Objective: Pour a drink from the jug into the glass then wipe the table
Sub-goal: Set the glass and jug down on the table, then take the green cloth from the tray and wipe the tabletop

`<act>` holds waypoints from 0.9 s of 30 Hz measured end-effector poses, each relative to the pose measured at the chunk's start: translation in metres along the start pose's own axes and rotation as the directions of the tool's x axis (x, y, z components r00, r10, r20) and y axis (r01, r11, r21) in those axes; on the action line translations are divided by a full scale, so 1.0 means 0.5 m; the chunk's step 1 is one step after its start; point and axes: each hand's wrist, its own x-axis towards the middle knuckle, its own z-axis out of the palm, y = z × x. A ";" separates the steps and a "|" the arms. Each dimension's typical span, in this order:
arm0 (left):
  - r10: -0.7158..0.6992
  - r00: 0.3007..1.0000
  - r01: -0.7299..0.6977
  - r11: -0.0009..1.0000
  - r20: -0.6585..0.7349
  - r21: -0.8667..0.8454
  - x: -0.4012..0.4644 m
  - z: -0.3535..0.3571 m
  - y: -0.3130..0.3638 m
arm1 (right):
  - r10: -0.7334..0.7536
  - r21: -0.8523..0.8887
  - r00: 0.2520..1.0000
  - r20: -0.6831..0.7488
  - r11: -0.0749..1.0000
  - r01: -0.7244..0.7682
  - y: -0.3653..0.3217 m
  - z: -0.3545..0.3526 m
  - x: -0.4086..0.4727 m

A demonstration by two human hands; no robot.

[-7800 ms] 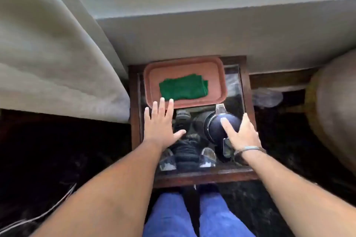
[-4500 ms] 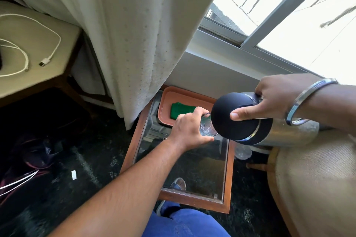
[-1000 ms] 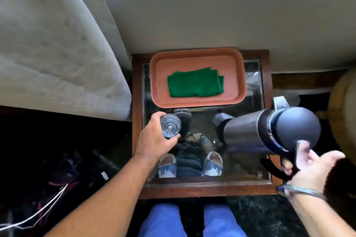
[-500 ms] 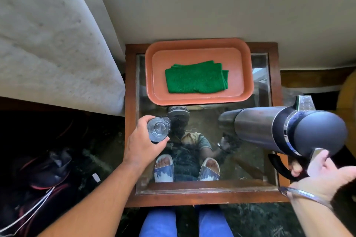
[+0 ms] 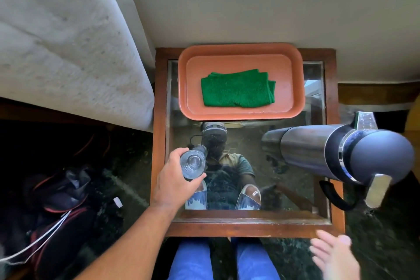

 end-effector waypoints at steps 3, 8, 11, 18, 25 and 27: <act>0.009 1.000 -0.009 1.000 0.015 0.006 -0.021 0.020 -0.010 | -0.145 -0.310 0.967 0.207 0.928 0.206 -0.003 0.072 -0.065; 0.034 0.999 -0.035 0.999 -0.025 0.000 -0.039 0.039 -0.024 | -0.745 -0.233 0.386 0.544 0.307 0.923 -0.104 0.220 -0.159; 0.073 0.997 -0.072 0.996 -0.014 0.044 -0.034 0.041 -0.046 | -0.811 -0.239 0.171 0.560 0.040 0.970 -0.225 0.368 -0.153; 0.121 0.980 -0.164 0.943 0.159 0.288 -0.021 -0.001 -0.106 | -0.518 -0.492 0.191 0.834 -0.542 0.681 -0.449 0.565 -0.121; 0.267 0.955 -0.295 0.860 0.126 0.416 0.136 -0.025 -0.120 | -0.510 -0.548 0.205 0.836 -0.752 0.366 -0.489 0.612 -0.105; 0.355 0.928 -0.367 0.817 0.113 0.445 0.183 -0.009 -0.093 | -0.534 -0.560 0.192 0.823 -0.712 0.423 -0.477 0.595 -0.117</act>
